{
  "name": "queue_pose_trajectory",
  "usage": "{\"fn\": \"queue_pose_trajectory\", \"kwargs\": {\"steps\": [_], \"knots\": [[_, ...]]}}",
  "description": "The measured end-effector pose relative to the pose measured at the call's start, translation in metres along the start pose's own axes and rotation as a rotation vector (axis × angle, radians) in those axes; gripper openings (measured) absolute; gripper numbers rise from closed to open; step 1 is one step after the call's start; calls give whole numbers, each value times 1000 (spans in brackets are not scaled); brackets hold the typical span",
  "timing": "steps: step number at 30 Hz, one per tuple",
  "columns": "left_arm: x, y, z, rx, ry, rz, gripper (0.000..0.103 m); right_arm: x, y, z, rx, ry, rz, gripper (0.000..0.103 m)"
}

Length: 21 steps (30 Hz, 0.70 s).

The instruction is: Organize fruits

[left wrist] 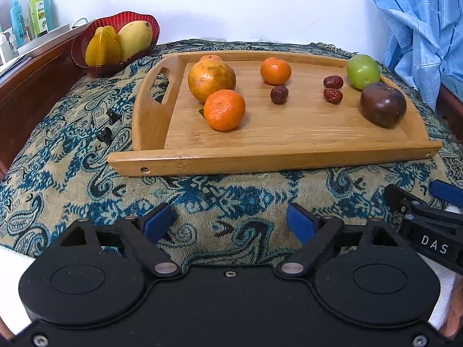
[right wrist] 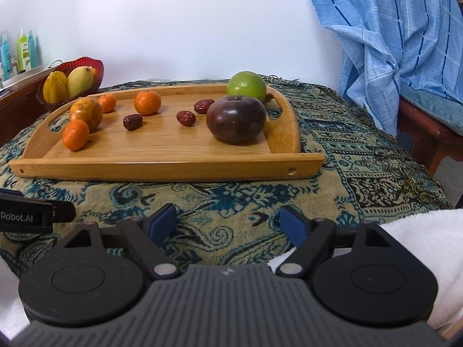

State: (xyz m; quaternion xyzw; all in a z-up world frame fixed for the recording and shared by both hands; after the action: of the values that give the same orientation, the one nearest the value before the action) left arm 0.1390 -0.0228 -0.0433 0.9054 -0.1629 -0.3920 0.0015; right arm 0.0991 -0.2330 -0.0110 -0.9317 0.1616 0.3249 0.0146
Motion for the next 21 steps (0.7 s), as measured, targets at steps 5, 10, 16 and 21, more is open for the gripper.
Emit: {"fn": "queue_pose_trajectory", "kwargs": {"steps": [5,10,16,21], "knots": [[7,-3,-3,-8,-5,-7,97,4,1,-1,12,2,12,91],[11,-2,-5,2,-9,-13,100,11,0,-3,30,-3,16,95],[16,-4,-5,-12,-19,-9,103,14,-2,-3,26,-2,32,98],[18,-6,-6,-16,-14,0,103,17,-4,-4,20,-6,45,99]]}}
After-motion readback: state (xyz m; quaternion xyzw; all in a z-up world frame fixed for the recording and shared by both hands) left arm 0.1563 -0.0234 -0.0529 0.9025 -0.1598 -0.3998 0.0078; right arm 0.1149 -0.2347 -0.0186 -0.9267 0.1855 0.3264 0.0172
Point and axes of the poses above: each gripper's, at about its wrist camera, not at the fingertips, and x roughly the way its jaws point, y to its right, z to its underside, the point moved 8 cm from there along x, roughly the way its jaws point, and after that the axes turned 11 degrees about z, right-handed, at the moved point
